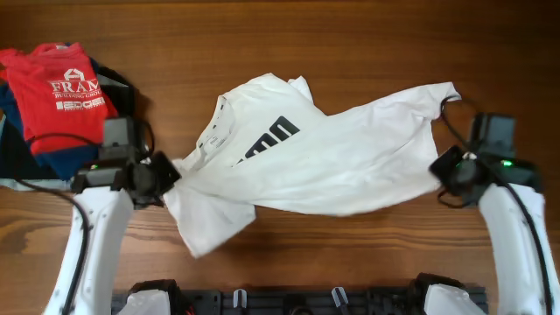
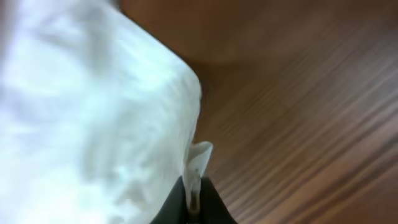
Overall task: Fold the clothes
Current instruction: 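Stretch the shirt hem apart with both grippers to flatten it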
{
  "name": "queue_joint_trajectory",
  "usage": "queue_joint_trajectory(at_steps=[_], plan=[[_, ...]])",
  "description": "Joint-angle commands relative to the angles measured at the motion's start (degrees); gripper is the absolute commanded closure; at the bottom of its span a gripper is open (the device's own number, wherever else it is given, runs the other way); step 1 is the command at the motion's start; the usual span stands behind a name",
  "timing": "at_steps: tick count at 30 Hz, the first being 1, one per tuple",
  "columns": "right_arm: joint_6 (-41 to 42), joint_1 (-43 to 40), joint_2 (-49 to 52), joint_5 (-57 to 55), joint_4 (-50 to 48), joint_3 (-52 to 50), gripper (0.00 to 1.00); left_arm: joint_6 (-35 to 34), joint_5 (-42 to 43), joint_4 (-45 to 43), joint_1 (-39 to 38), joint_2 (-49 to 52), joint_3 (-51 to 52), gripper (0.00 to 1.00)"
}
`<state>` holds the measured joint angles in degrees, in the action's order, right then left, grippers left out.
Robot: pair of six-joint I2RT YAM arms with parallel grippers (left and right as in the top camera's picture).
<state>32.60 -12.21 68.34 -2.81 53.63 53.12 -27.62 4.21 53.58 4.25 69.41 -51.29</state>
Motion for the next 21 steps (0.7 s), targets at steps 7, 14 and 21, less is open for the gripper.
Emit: queue_joint_trajectory(at_steps=[7,14,21], plan=[[-9.94,-0.04,-8.96,0.92,17.92,27.23,0.96,3.63,6.91,1.99,0.44,-13.40,-16.55,0.96],[-9.70,-0.04,-9.33,-8.17,25.68,45.90,0.96,3.61,6.95,6.45,3.13,-16.17,-32.13,0.96],[-9.92,-0.04,-8.09,-15.17,26.99,60.24,0.96,3.17,6.91,7.58,6.10,-16.04,-41.55,0.96]])
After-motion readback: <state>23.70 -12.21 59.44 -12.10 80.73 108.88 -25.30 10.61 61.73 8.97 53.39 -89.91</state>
